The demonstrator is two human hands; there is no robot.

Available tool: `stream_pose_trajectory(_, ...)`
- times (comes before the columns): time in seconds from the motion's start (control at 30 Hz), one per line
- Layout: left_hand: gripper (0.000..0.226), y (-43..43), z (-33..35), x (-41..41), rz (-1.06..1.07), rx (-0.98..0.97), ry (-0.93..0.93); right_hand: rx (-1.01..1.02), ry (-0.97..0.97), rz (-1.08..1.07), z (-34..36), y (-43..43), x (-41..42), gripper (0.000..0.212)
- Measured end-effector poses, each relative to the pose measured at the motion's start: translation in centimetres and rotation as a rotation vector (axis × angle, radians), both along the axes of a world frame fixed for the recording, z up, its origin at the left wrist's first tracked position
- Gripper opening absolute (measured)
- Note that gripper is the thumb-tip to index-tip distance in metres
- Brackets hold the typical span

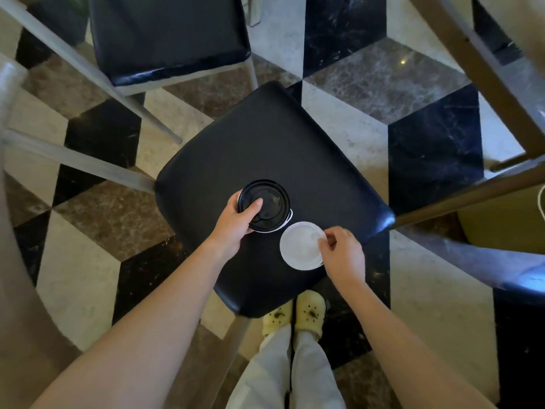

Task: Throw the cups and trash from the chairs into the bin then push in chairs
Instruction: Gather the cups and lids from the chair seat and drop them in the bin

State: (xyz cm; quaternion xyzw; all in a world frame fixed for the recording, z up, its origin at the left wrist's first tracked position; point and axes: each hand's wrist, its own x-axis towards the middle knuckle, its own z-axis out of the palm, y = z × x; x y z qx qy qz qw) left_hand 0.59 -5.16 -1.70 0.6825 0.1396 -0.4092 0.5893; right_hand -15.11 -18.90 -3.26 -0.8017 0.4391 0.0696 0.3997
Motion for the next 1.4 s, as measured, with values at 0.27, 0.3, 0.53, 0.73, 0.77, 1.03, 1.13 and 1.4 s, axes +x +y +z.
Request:
stream_pose_trajectory(0.27,0.014,-2.1,2.2,-1.9,-0.040,-0.114,0.070,0.106,-0.333,-0.266,6.6,-3.3,2.4,0.010)
stream_pose_trajectory(0.3,0.014,-2.5,2.5,-2.2,-0.068,-0.122,0.065,0.118,-0.341,-0.235,7.0,-3.1,2.8,0.010)
stream_pose_trajectory(0.53,0.052,-4.7,4.8,-4.2,-0.279,-0.229,0.146,0.080,-0.319,-0.278,7.6,-4.1,2.0,0.008)
stream_pose_trajectory(0.73,0.060,-7.0,5.6,-6.2,-0.341,-0.215,0.208,-0.050,-0.249,-0.189,7.0,-5.2,-0.2,0.012)
stream_pose_trajectory(0.77,0.057,-7.4,5.7,-6.6,-0.348,-0.209,0.212,-0.054,-0.233,-0.175,6.8,-5.4,-0.6,0.011)
stream_pose_trajectory(1.03,0.041,-11.3,5.6,-9.7,-0.332,-0.084,0.128,0.162,-0.274,-0.450,5.9,-6.8,-4.8,0.050)
stream_pose_trajectory(1.13,0.039,-12.3,5.6,-10.7,-0.416,-0.089,0.114,0.434,-0.250,-0.474,5.9,-7.5,-6.9,0.051)
stream_pose_trajectory(1.4,0.045,-16.0,5.5,-16.0,-0.875,-0.106,0.005,0.421,-0.326,-0.629,7.7,-8.4,-14.4,0.040)
